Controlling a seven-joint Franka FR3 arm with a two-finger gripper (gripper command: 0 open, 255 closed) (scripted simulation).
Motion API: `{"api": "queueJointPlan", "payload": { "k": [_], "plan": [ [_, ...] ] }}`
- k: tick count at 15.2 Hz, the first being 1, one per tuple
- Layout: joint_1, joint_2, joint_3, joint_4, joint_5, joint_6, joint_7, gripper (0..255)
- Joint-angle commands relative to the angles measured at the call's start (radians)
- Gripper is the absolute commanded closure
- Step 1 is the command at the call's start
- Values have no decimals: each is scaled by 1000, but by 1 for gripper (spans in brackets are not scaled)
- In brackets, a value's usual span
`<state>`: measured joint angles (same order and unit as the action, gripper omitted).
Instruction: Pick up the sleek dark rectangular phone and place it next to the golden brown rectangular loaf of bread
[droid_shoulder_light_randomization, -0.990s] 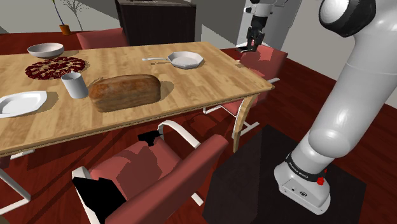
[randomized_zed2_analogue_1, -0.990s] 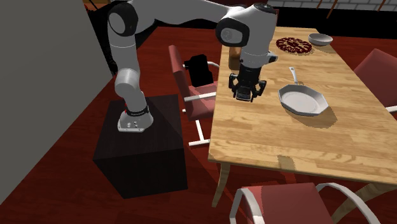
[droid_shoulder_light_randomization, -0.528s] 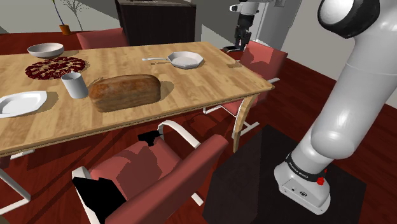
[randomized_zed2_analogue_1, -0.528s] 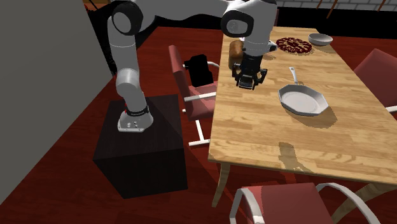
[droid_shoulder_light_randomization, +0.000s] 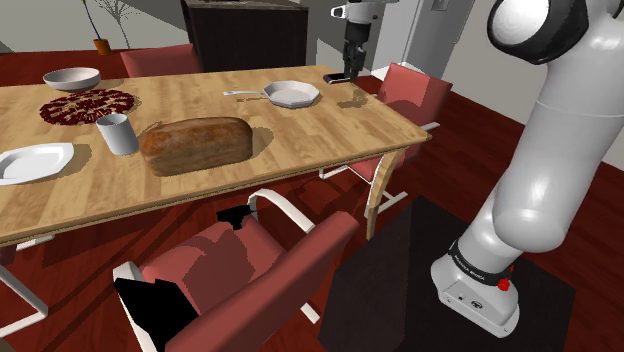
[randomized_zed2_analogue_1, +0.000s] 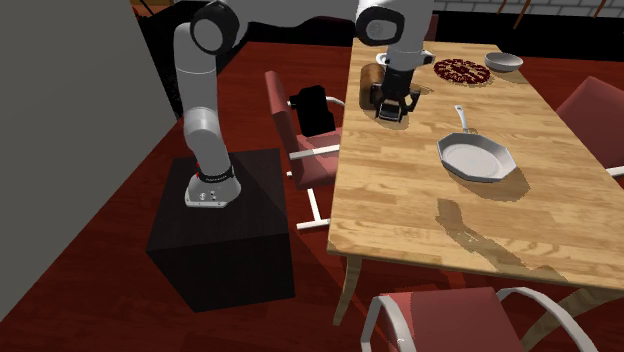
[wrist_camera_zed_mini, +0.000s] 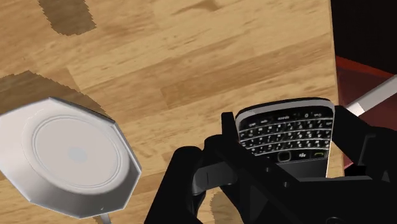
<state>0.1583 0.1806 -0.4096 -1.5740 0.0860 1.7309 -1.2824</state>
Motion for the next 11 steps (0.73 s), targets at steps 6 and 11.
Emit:
{"api": "queueJointPlan", "payload": {
  "k": [6, 11],
  "plan": [
    [67, 108, 55, 147, 28, -40, 131, 255],
    [105, 216, 89, 304, 51, -89, 217, 255]
  ]
}}
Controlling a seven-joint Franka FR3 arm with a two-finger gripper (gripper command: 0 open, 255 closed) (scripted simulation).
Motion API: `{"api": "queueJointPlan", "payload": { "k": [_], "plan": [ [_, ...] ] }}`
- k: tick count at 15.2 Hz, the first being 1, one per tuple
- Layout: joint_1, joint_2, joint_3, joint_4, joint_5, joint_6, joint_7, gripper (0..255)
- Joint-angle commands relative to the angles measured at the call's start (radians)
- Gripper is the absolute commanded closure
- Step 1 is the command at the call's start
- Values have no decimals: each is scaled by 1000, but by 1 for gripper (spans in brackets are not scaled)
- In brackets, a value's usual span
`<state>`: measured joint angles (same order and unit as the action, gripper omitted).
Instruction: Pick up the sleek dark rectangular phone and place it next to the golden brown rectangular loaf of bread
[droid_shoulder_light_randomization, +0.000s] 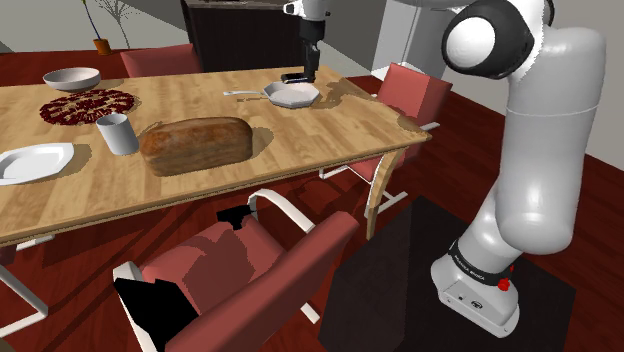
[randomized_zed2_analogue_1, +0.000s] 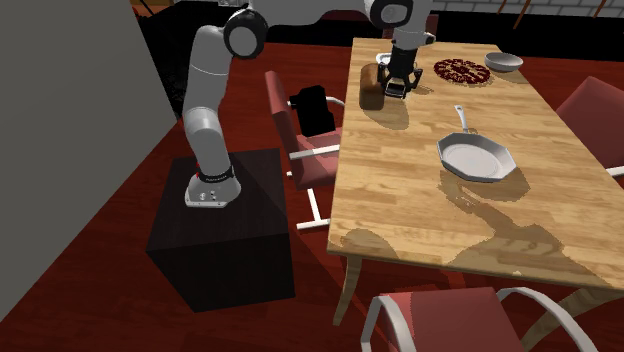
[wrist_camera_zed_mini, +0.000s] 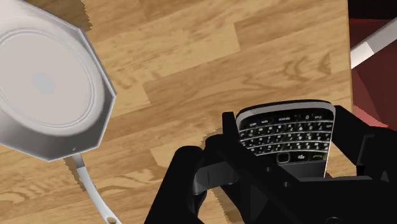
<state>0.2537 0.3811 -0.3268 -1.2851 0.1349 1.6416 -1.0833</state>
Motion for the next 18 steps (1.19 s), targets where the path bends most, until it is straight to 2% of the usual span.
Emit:
{"api": "queueJointPlan", "payload": {
  "k": [1, 5, 6, 7, 12, 18],
  "plan": [
    [16, 41, 13, 55, 8, -13, 35, 255],
    [33, 169, 38, 257, 30, -85, 103, 255],
    [34, 210, 44, 324, 37, -111, 120, 255],
    [32, 280, 55, 441, 47, -157, 146, 255],
    [53, 237, 51, 299, 39, -59, 140, 255],
    [68, 213, 50, 177, 35, 38, 134, 255]
  ]
}}
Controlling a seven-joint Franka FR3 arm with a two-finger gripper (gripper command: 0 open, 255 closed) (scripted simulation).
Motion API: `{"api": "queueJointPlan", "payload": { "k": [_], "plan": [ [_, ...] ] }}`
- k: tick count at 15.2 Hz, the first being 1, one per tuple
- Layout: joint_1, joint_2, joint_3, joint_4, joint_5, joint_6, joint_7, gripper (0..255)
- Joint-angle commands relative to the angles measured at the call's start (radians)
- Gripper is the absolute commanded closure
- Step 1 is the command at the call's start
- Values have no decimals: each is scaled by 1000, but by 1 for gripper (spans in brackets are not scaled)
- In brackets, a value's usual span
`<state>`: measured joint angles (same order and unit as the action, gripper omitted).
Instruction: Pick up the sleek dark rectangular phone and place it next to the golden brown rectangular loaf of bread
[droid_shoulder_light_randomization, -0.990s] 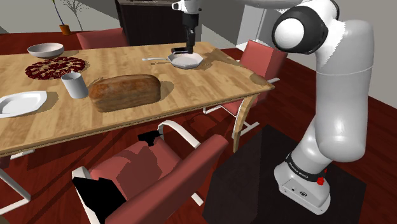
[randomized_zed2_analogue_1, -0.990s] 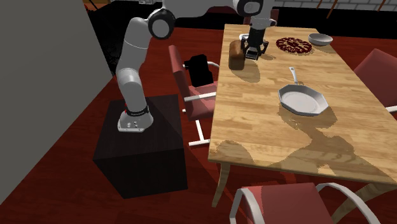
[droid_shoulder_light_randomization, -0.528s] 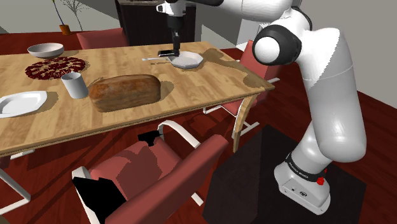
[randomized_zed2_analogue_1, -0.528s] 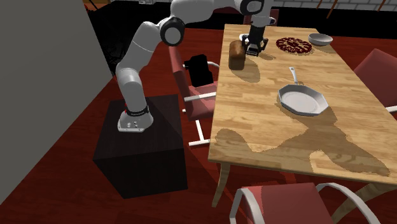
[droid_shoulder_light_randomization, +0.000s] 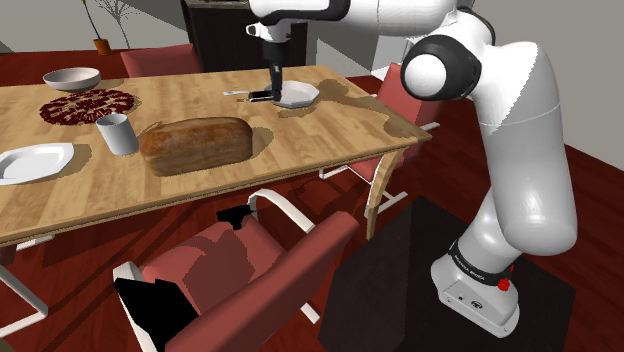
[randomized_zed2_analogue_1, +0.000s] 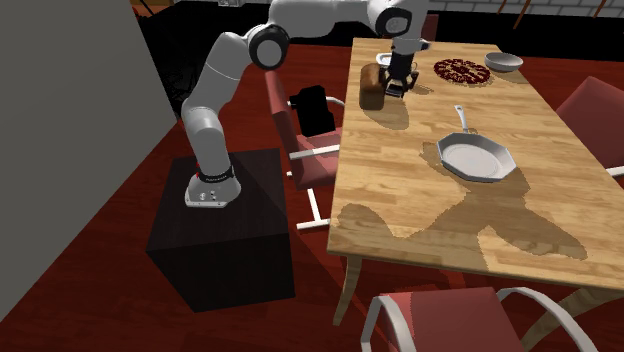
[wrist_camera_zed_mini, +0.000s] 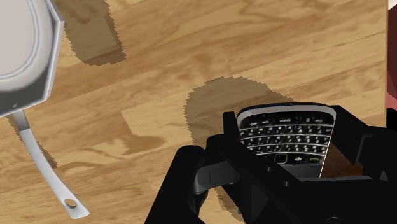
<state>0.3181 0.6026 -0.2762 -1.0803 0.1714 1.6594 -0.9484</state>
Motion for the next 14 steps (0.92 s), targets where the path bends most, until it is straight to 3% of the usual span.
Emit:
{"api": "queueJointPlan", "payload": {
  "k": [1, 14],
  "plan": [
    [6, -10, -1, -45, -1, 35, -2, 255],
    [21, -7, 3, -215, 4, 207, -14, 255]
  ]
}}
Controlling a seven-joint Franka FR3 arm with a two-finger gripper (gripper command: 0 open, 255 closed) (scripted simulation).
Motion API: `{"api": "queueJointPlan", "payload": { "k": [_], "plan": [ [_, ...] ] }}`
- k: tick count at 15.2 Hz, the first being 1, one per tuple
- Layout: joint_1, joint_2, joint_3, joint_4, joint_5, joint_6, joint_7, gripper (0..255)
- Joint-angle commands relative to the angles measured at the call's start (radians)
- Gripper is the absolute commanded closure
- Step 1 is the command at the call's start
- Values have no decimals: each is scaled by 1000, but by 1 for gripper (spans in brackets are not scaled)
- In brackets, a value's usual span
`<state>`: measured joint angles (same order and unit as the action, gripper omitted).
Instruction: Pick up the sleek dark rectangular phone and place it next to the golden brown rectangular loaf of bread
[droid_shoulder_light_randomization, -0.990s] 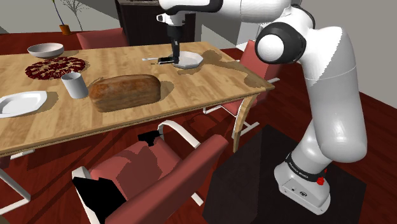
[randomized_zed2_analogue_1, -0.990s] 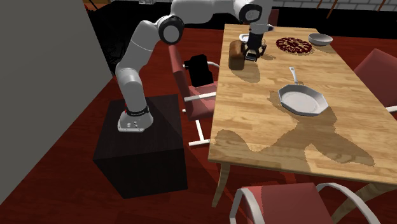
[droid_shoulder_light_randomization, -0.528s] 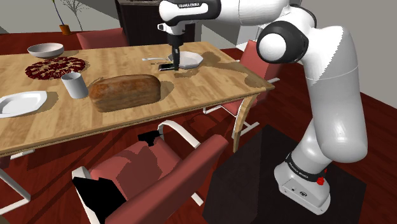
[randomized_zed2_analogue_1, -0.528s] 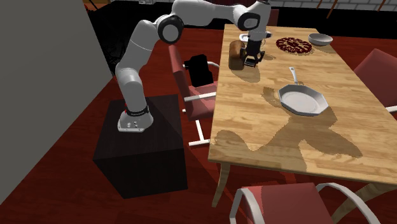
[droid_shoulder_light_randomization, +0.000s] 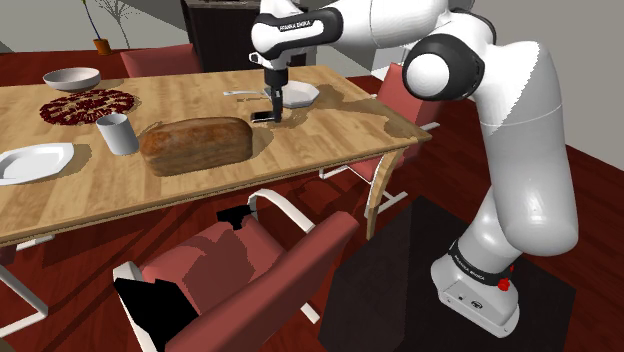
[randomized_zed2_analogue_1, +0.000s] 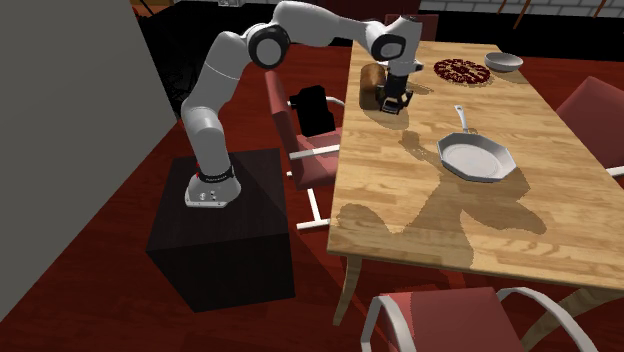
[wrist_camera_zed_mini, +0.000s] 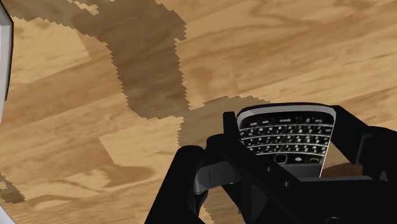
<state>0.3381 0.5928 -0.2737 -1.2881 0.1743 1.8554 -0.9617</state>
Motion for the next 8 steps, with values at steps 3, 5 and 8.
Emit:
{"api": "queueJointPlan", "payload": {
  "k": [3, 5, 8],
  "plan": [
    [2, 11, 2, -36, 4, 47, -3, 255],
    [3, 17, 4, -53, 6, 70, -5, 255],
    [3, 28, 6, -76, 10, 104, -8, 255]
  ]
}}
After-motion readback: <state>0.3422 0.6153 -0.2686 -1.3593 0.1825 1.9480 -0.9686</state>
